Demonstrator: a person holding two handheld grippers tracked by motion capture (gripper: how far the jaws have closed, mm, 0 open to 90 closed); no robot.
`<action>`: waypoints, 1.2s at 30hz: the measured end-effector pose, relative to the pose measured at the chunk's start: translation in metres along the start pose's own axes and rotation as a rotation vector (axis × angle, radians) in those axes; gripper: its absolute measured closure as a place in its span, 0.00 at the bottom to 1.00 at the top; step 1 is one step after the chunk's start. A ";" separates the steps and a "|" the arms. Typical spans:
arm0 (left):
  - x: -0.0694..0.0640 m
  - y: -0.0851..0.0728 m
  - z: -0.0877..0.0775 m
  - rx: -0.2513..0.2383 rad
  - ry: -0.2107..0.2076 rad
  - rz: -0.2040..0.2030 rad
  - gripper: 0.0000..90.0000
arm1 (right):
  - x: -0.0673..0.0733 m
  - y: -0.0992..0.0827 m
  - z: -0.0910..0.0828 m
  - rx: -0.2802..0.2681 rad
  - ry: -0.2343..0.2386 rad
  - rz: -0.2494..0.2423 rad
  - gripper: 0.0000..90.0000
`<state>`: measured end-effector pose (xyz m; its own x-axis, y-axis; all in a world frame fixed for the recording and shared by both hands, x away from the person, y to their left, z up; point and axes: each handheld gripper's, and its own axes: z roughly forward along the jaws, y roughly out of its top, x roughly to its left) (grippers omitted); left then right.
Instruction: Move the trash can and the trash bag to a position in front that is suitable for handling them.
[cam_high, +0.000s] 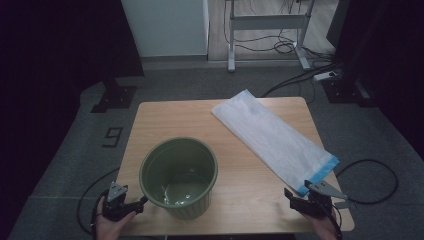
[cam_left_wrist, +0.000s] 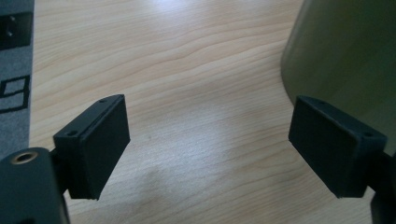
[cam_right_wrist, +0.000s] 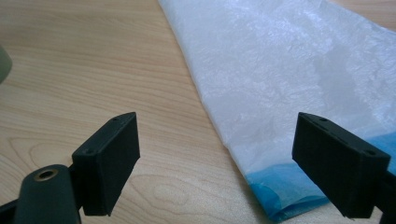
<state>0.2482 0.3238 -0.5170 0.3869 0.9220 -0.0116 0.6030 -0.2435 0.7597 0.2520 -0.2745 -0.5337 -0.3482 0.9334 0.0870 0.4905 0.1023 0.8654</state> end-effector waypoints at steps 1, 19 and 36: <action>-0.001 0.000 -0.001 0.001 -0.005 0.010 0.13 | 0.000 0.000 0.001 0.003 -0.004 -0.007 0.16; -0.049 0.002 -0.020 -0.073 -0.323 0.250 0.10 | -0.007 0.001 -0.002 -0.011 -0.006 0.036 0.17; -0.101 0.048 0.038 -0.024 -0.412 0.375 0.08 | -0.008 -0.002 -0.009 -0.011 0.027 0.025 0.17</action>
<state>0.2652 0.2076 -0.5041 0.8156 0.5785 0.0127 0.3575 -0.5210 0.7751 0.2466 -0.2848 -0.5320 -0.3580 0.9257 0.1218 0.4901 0.0752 0.8684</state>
